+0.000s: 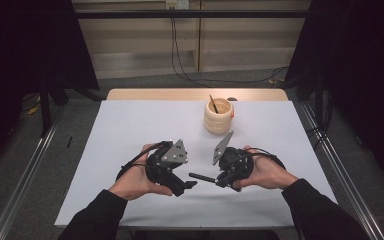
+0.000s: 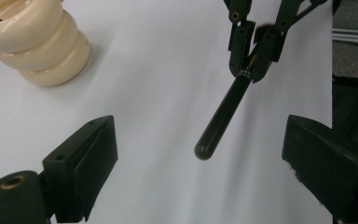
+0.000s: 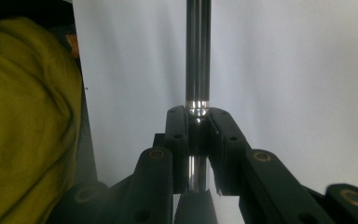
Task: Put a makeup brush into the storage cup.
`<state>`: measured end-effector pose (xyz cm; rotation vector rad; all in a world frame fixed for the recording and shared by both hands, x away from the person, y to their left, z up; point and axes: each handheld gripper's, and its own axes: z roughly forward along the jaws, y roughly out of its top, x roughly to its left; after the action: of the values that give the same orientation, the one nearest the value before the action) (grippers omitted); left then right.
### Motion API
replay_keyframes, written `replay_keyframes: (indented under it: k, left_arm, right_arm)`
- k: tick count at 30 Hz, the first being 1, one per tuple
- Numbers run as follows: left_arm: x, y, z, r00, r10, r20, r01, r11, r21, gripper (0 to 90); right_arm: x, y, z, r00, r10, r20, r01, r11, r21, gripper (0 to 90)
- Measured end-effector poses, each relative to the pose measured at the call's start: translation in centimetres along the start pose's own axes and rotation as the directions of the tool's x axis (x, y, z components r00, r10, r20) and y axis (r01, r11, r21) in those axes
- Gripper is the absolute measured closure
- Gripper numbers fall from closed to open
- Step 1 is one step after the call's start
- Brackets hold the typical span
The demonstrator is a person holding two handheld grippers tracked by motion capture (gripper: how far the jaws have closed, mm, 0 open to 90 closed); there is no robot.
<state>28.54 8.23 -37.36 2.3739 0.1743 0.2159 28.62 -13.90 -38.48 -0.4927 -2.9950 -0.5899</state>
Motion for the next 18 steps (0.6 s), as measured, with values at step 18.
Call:
replay_keyframes:
  k: [18]
  left_arm:
    - [0.33,-0.1,1.14,0.9978,-0.034,0.057,0.028,0.9953,0.093,44.5]
  right_arm:
    - [0.16,0.5,0.49,0.9992,-0.038,-0.012,0.038,0.999,0.006,78.4]
